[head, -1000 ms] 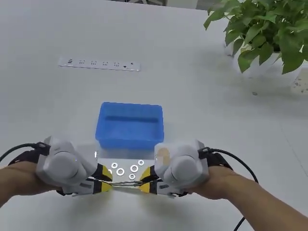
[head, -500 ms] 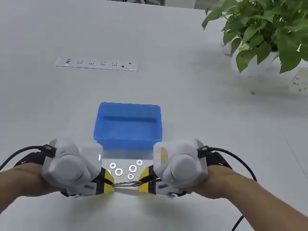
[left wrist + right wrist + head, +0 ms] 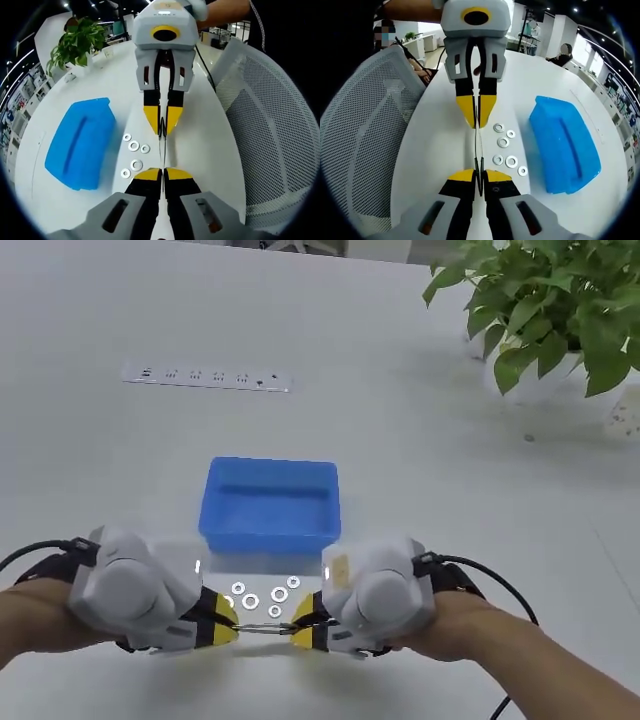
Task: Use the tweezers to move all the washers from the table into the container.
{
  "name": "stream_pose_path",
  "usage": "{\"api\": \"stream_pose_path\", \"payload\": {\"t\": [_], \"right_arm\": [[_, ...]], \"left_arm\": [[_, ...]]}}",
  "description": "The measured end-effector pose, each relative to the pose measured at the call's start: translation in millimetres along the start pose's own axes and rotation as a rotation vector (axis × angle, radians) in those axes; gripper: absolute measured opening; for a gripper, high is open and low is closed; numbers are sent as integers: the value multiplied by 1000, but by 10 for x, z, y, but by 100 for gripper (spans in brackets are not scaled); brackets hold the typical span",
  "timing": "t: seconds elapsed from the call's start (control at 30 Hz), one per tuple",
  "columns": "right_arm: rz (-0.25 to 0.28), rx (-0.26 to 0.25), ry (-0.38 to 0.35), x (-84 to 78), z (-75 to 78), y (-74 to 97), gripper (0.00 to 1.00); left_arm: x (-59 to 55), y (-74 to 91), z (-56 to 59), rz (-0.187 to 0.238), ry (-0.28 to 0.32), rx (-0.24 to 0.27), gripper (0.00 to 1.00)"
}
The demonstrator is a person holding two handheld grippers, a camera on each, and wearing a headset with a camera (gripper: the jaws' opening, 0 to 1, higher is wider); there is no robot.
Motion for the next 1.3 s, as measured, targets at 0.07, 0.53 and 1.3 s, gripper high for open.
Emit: {"api": "stream_pose_path", "payload": {"t": [0.07,0.53,1.3], "right_arm": [[3,0,4,11,-5,-3,8],[65,-14,-42,70,-6,9,8],[114,-28,-87,66,-7,-13,8]], "left_arm": [[30,36,8,2,-2,2,6],[246,182,9,60,-21,43,6],[393,206,-18,120,-9,51,6]]}}
Point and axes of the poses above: the centre of the closed fingertips' face, and the gripper's own axes: y roughly backward along the fingers, z roughly to its right, x roughly out of its top, the point moved 2 cm from there along y, roughly backward along the fingers, and after that the axes turned 4 degrees about z, right-handed, at the moved point
